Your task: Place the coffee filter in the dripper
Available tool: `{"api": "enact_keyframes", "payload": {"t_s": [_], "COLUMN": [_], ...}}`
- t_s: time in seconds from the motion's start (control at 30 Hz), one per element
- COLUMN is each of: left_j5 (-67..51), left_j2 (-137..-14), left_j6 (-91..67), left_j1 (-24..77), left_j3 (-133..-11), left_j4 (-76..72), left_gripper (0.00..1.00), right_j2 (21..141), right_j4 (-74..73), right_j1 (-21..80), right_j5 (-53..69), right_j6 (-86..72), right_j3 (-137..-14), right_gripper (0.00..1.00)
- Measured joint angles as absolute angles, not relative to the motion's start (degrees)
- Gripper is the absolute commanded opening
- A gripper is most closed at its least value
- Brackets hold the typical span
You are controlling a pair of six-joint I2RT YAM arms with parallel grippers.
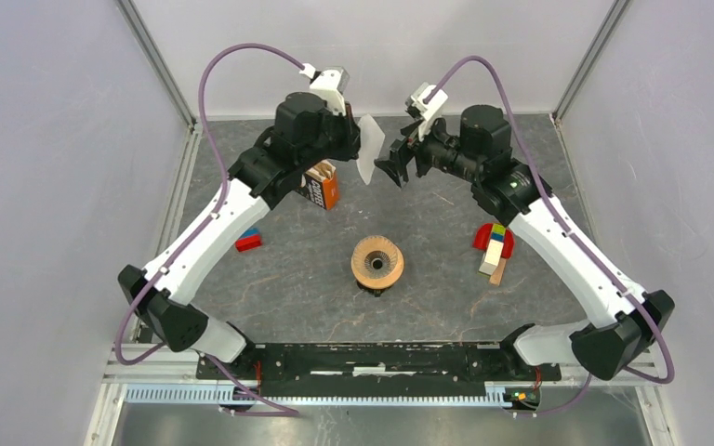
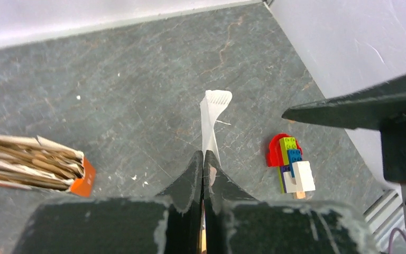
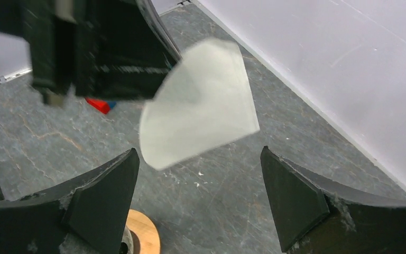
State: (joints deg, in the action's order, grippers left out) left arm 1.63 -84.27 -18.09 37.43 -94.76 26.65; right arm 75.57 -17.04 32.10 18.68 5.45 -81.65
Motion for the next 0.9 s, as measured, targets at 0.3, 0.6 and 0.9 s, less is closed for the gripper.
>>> {"api": "enact_keyframes", "payload": {"t_s": [0.3, 0.6, 0.9], "left_j5": [9.47, 11.44, 11.44], "left_j2": [-87.31, -87.29, -87.29], "left_j6": [-31.44, -37.06, -40.40], "left_j1": [38.79, 39.03, 39.05], "left_j3": [-94.76, -94.74, -94.65], "left_j4": [28.56, 28.71, 28.71], "left_gripper": [0.02, 0.02, 0.02], "right_j2": [79.64, 79.88, 79.90], "right_j4": [-16.36, -15.92, -14.52], "right_j1": [35.38, 35.51, 35.53], "right_j5": [13.30, 11.75, 11.94], "right_j6": [2.09, 1.10, 0.78], "right_j3": [-83.02, -82.67, -82.08], "right_gripper": [0.84, 0.80, 0.77]}}
